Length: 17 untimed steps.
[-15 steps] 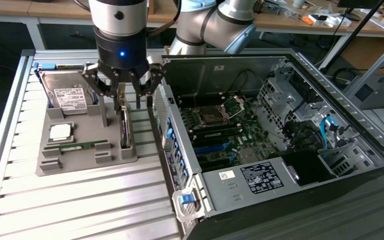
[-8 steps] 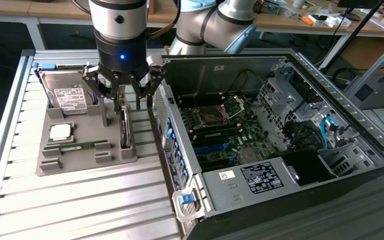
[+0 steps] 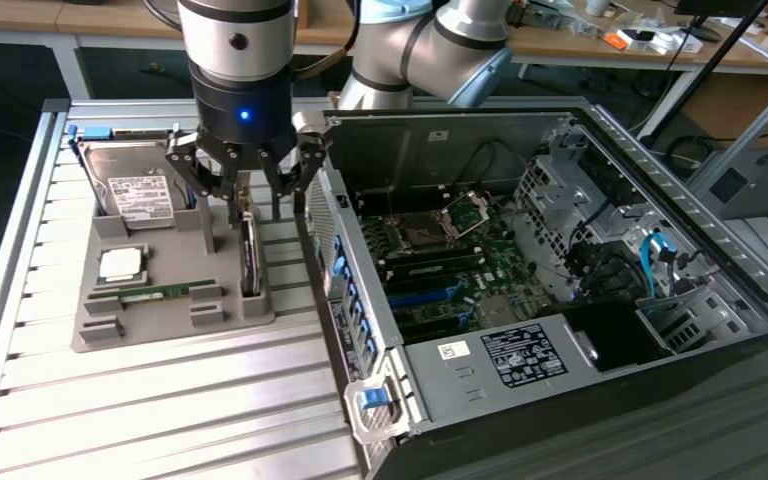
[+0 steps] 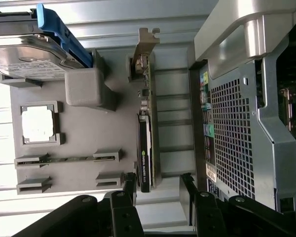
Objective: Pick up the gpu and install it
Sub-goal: 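Pick up the gpu and move the gpu toward the slot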
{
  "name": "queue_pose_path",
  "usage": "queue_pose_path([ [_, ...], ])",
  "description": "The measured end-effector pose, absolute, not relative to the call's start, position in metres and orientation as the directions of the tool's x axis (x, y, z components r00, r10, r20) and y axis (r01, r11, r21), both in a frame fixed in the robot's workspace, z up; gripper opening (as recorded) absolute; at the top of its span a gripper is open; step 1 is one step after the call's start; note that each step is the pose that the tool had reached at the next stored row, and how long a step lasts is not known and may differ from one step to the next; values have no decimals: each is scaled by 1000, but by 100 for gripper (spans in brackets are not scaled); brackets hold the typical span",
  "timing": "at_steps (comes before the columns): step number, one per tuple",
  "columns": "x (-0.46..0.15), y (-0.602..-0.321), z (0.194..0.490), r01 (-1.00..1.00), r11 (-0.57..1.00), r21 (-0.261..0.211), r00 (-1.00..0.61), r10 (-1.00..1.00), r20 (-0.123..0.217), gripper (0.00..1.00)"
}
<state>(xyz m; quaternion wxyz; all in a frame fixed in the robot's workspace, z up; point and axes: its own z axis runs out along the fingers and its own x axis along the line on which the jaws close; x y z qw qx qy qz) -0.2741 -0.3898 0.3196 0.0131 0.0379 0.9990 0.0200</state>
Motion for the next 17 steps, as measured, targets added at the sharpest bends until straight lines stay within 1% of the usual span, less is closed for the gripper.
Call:
queue_pose_path([
  [10, -274, -381, 314, 75, 997, 36, -997, 76, -25, 48],
  [17, -274, -369, 311, 75, 997, 32, -997, 76, -25, 48],
])
